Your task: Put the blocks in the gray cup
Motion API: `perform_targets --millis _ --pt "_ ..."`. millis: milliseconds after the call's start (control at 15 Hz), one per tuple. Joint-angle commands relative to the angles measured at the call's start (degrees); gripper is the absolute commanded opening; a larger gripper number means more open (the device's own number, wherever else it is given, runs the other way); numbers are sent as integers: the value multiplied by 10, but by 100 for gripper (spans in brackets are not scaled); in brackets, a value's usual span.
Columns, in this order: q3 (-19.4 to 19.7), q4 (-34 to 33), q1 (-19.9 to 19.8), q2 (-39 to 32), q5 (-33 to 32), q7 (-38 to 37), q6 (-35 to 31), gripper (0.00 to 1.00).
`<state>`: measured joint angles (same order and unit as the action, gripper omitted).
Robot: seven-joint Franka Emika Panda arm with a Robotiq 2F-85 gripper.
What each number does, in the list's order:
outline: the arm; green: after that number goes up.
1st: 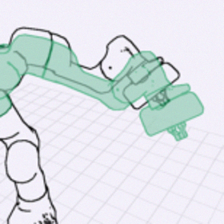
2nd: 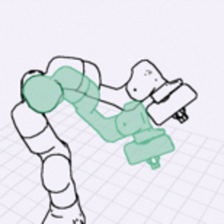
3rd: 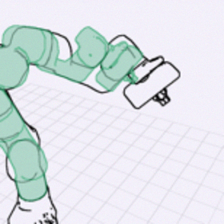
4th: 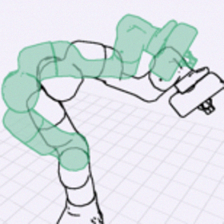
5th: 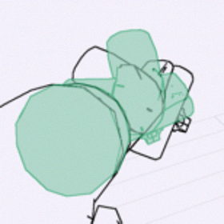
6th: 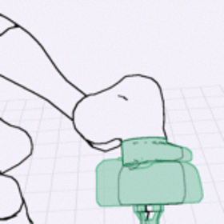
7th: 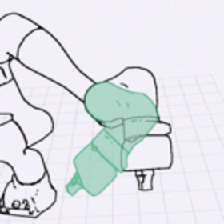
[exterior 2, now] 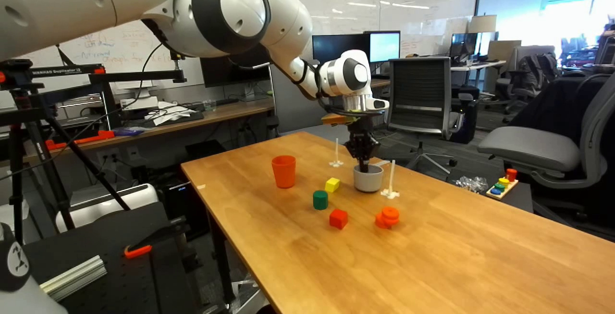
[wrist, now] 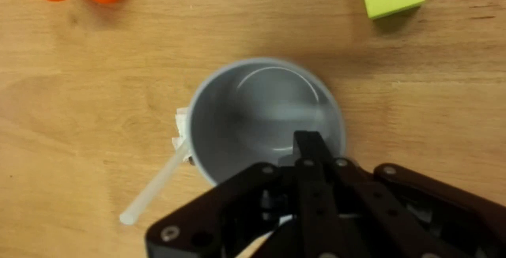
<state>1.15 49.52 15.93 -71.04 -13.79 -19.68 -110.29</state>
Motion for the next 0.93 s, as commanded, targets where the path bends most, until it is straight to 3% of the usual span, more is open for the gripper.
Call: perform_targets --millis 0,467,800,867 --pt "-8 89 6 69 -2 5 -47 0" --pt "-5 231 27 179 -11 0 -123 0" --pt "0 332 61 265 -15 -14 -123 1" --pt "-1 356 67 282 -17 -18 -121 18"
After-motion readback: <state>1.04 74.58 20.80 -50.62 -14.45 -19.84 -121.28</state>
